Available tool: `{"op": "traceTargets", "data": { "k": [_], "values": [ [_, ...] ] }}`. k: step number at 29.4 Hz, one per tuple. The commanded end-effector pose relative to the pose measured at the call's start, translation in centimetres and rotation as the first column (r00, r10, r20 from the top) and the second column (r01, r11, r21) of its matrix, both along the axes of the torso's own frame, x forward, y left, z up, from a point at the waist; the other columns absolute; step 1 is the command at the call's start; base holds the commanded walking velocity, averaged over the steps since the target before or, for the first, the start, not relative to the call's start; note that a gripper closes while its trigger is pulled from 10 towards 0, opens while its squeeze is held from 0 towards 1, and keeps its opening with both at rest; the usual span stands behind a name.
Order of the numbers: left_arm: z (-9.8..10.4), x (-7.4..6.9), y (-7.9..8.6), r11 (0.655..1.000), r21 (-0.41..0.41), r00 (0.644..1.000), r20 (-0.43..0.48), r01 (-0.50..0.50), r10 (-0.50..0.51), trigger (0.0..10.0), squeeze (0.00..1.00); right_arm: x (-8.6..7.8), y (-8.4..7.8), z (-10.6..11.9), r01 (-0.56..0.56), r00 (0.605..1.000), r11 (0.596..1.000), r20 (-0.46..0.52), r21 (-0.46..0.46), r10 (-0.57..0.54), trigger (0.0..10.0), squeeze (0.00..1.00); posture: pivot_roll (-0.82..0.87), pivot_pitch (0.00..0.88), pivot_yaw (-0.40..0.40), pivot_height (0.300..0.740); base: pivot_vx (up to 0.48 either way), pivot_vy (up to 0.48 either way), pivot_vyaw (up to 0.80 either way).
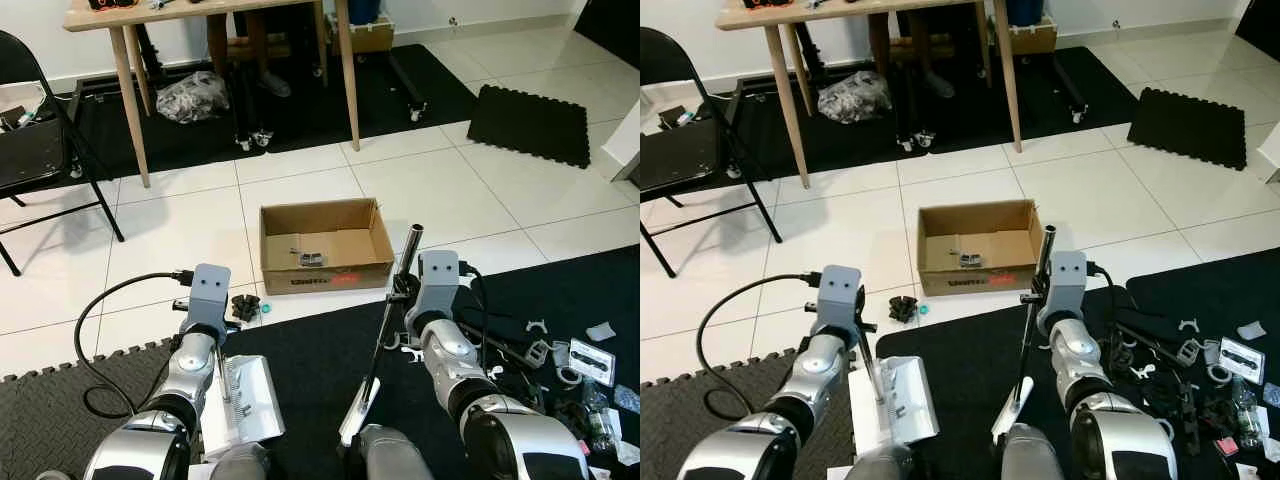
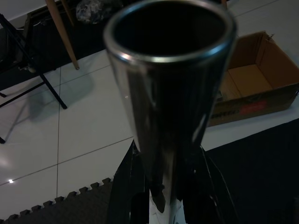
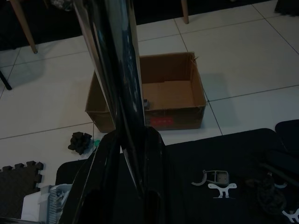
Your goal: Sweep floor
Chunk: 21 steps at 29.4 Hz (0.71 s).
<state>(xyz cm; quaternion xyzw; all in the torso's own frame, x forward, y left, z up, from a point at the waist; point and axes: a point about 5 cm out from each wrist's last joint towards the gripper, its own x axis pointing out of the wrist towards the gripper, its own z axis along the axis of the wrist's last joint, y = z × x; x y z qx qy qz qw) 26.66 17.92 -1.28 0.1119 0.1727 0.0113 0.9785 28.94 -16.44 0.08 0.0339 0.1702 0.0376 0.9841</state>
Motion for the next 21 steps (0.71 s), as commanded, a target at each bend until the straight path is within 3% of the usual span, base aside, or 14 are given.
{"op": "traceTargets", "data": {
  "k": [1,21],
  "values": [
    [-1.9,-2.02,1.83,0.995,0.078,0.989,-0.129,-0.056,0.066,10.0,0.0,-0.72,0.07,-0.91,0.002,0.998,1.0,-0.057,-0.003,-0.002,10.0,0.0,-0.02,0.002,0.042,0.74,0.0,0.0,0.0],
    [-1.9,-2.0,1.85,0.995,0.08,0.989,-0.13,-0.056,0.066,10.0,0.0,-0.7,0.09,-0.89,0.002,0.998,1.0,-0.057,-0.003,-0.002,10.0,0.0,-0.03,0.002,0.043,0.74,0.0,0.0,0.0]
  ]
}}
